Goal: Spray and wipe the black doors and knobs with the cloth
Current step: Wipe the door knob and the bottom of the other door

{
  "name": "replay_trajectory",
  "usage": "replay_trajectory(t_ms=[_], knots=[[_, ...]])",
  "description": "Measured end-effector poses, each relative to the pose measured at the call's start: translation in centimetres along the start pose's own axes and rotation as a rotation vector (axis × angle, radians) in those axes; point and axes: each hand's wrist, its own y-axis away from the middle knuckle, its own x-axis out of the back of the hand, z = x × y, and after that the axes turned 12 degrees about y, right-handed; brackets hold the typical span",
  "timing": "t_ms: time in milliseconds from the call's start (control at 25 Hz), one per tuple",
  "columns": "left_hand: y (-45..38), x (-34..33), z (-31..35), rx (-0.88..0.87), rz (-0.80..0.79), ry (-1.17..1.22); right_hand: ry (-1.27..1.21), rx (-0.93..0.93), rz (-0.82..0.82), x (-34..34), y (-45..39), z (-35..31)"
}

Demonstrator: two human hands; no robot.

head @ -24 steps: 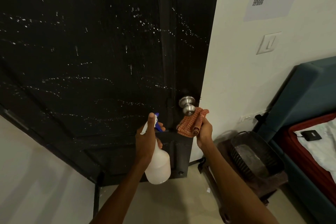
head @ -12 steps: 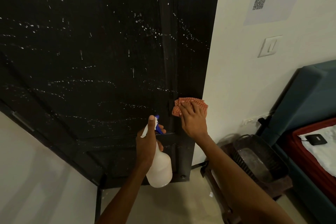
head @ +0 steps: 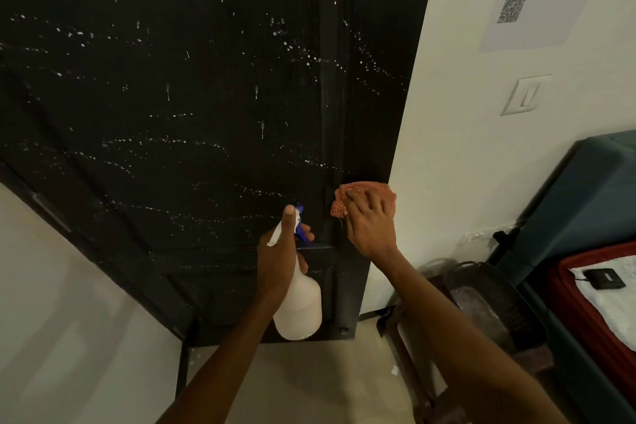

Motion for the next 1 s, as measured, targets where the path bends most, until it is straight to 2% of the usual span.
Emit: replay_trajectory(t_ms=[80,120,200,320,400,560,600,680,800,880,1000], knots=[[-0.2,-0.2,0.2,-0.004,-0.007,0.002,0.115,0.172,-0.062,0.5,-0.7,0.5],[-0.2,-0.3,0.3,-0.006,-0.014,0.01,0.135,0.189,-0.066,0.7,-1.1,0.7],[-0.3,-0.5,0.3,-0.013,-0.016,0.009,0.075,0.09,-0.049,0.7,-1.3,0.9],[-0.3,-0.2,0.0,-0.02,0.002,0.002,-0.2,-0.123,-0.013,0.0,-0.1,0.8],[-0.4,0.3,-0.3,-0.01,0.015,0.019,-0.542,-0.38,-0.062,0.0,0.0,0.3],[-0.4,0.1,-0.7,-0.01,0.006,0.021,-1.447,-1.054,-0.153,1.0,-0.6,-0.5],[-0.3,-0.2,-0.8,-0.01,-0.002,0.016,-1.667,-1.165,-0.185,1.0,-0.5,-0.6],[-0.1,-0.9,-0.8,0.005,-0.014,0.016,-1.908,-1.314,-0.254,1.2,0.2,-0.6],[-0.2,-1.5,-0.7,0.038,0.005,0.01,-1.894,-1.372,-0.217,1.3,0.8,-0.9],[-0.3,-1.4,-0.8,0.034,0.001,0.018,-1.863,-1.437,-0.127,1.7,2.0,-0.7],[-0.4,-1.2,-1.1,0.012,0.002,0.026,-1.956,-1.504,0.014,1.8,3.9,-0.5]])
